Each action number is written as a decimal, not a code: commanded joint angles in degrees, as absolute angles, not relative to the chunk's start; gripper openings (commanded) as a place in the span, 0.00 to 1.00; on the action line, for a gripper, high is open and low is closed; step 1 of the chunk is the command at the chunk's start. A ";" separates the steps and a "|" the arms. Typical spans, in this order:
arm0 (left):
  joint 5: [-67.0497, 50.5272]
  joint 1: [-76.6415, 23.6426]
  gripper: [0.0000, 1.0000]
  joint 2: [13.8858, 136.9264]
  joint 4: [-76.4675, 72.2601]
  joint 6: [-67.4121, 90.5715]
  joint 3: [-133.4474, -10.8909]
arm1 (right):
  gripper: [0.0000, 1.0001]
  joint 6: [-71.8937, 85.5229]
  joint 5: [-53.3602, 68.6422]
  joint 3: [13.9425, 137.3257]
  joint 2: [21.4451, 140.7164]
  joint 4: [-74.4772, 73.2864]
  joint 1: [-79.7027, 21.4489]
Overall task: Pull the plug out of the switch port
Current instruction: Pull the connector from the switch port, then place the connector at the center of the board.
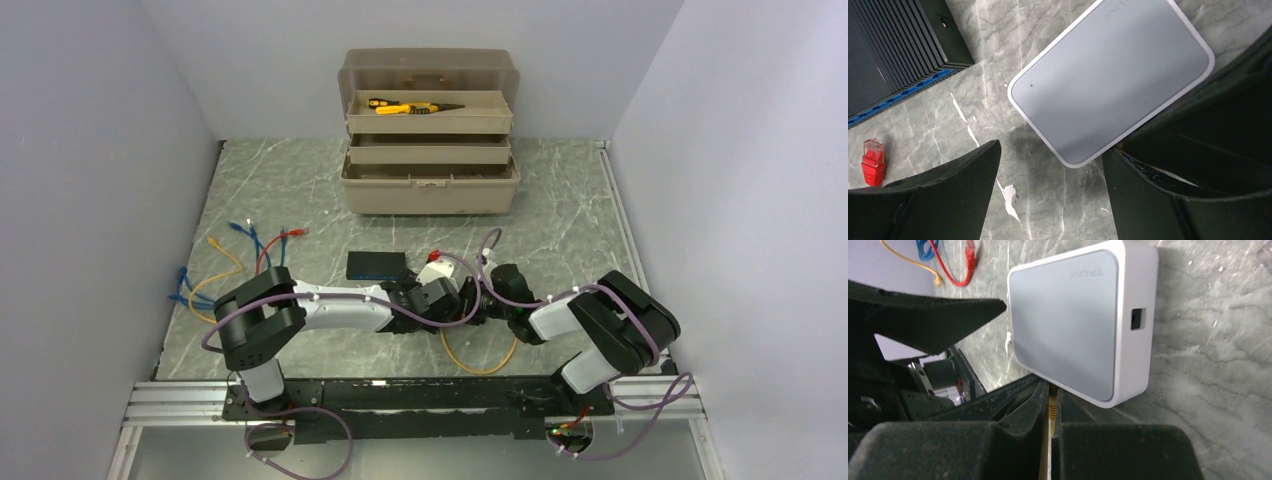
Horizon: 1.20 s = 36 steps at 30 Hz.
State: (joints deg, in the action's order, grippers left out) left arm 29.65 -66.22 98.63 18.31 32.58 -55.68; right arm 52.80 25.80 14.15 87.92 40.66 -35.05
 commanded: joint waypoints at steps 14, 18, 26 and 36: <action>31.07 -65.68 0.81 98.80 16.06 37.57 -55.37 | 0.00 45.62 26.74 12.17 76.43 21.51 -35.86; 30.23 -65.77 0.82 88.26 14.20 38.90 -52.78 | 0.00 42.62 17.68 16.72 59.68 4.53 -35.80; 26.59 -65.74 0.87 55.47 -5.47 39.00 -36.85 | 0.00 36.14 12.74 33.25 39.46 -12.25 -35.68; 3.67 -65.57 0.99 40.64 -37.44 28.54 -20.41 | 0.00 41.77 22.73 38.75 36.09 3.02 -35.76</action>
